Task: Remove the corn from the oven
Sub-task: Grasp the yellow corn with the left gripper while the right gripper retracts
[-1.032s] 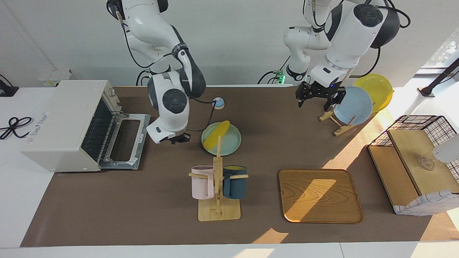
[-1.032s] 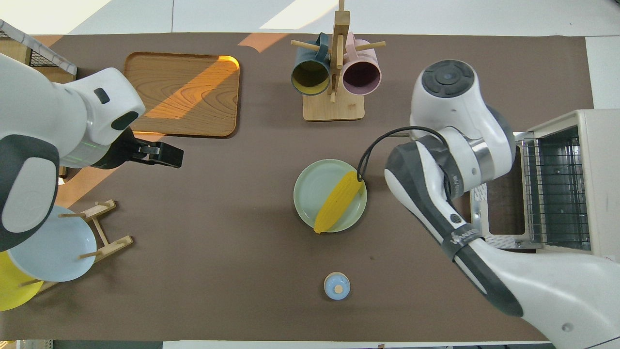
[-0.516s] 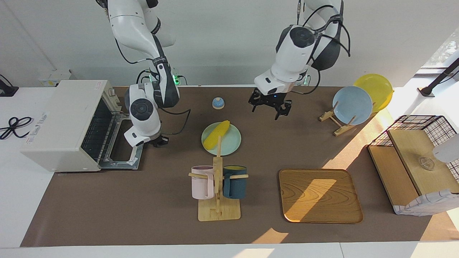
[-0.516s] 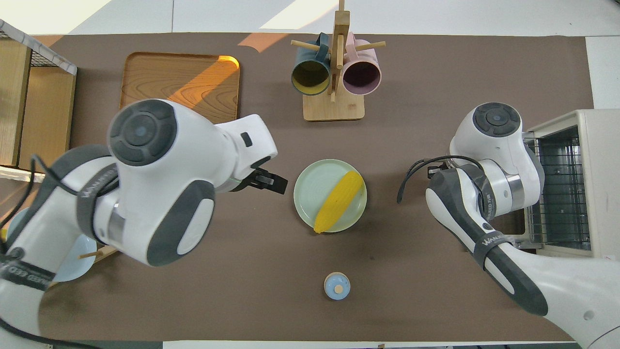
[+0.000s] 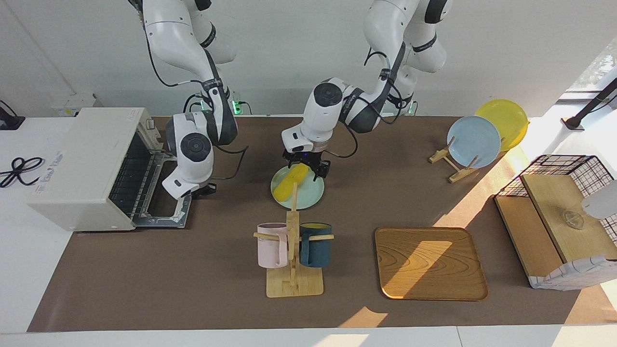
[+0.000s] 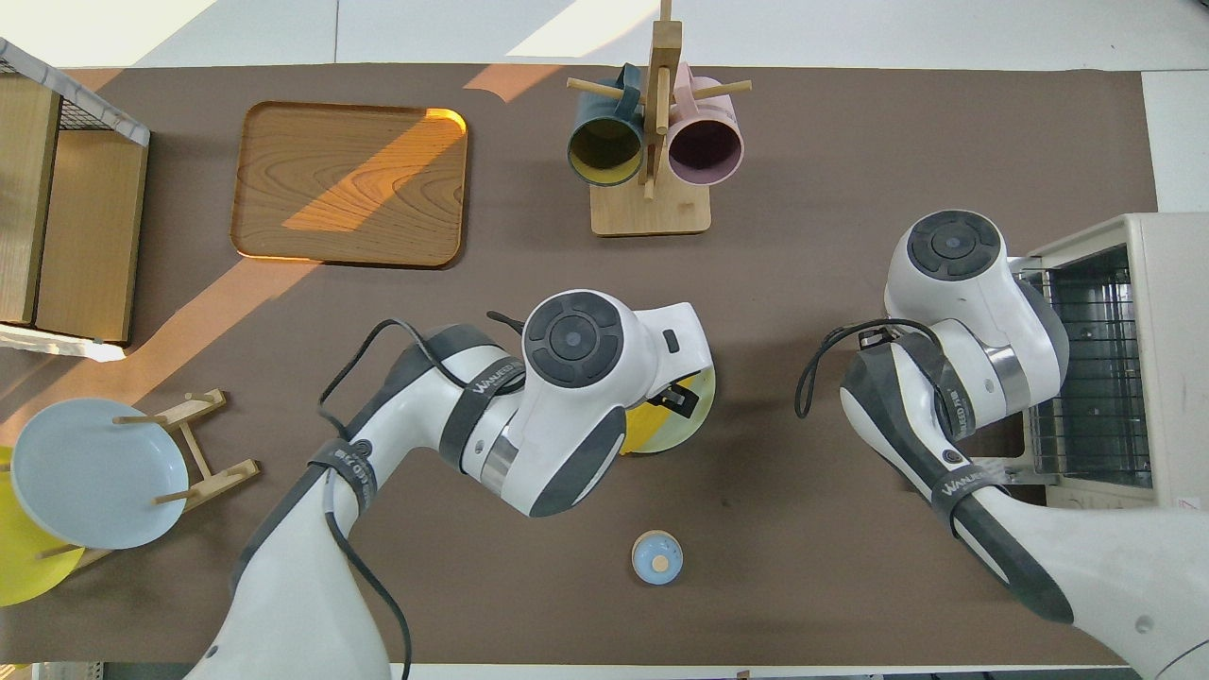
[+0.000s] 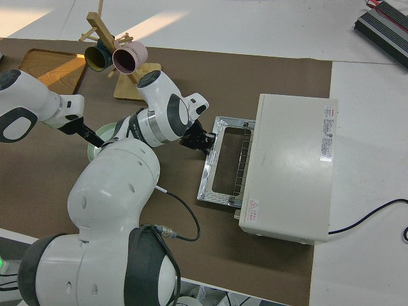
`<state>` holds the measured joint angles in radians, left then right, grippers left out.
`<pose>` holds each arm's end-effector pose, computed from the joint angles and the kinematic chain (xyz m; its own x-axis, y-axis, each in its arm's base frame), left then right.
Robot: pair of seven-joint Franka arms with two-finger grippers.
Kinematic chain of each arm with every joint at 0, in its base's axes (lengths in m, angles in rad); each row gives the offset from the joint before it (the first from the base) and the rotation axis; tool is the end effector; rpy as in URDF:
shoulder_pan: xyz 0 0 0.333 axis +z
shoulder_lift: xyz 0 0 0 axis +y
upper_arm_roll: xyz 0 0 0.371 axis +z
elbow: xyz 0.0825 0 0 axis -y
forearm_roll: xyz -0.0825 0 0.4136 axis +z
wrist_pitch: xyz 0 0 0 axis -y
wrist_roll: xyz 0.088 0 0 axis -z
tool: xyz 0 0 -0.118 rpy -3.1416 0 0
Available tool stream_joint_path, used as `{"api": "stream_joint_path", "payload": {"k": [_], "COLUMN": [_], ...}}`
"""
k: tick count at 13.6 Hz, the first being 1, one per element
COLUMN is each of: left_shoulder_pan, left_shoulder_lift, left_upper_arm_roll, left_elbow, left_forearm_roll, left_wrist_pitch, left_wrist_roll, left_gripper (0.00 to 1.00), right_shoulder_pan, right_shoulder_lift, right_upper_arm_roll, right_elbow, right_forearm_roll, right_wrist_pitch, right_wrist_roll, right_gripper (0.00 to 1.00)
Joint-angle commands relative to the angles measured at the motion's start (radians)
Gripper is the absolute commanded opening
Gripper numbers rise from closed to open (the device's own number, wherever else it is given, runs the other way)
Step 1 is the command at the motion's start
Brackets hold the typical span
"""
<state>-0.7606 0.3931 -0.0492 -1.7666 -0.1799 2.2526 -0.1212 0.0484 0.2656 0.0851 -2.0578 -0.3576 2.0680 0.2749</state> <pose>0.4854 -0.5140 0.3745 0.8396 -0.5398 0.0618 -0.5415 -0.8221 0.1761 0.5910 0.0562 0.3134 0.9798 0.0386 -0.1961 0.0973 -0.9492 0.2992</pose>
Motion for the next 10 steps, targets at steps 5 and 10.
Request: {"api": "stream_joint_path", "payload": {"k": [5,10], "left_shoulder_pan": [-0.039,-0.051], "left_shoulder_lift": [0.073,0.07], "left_upper_arm_roll": [0.02,0.02], "left_elbow": [0.02,-0.008], "left_forearm_roll": [-0.01,-0.01], "left_wrist_pitch": [0.063,0.076], "left_wrist_roll": [0.012,0.011], "left_gripper": [1.0,1.0], "right_shoulder_pan": [-0.146,-0.268], "right_shoulder_lift": [-0.166,-0.259], "right_upper_arm_roll": [0.007,0.004], "right_elbow": [0.057,0.089], "right_forearm_roll": [-0.014,0.067], "right_wrist_pitch": [-0.206,-0.288], "right_wrist_roll": [-0.294,-0.499], "right_gripper": [0.0,0.08]}}
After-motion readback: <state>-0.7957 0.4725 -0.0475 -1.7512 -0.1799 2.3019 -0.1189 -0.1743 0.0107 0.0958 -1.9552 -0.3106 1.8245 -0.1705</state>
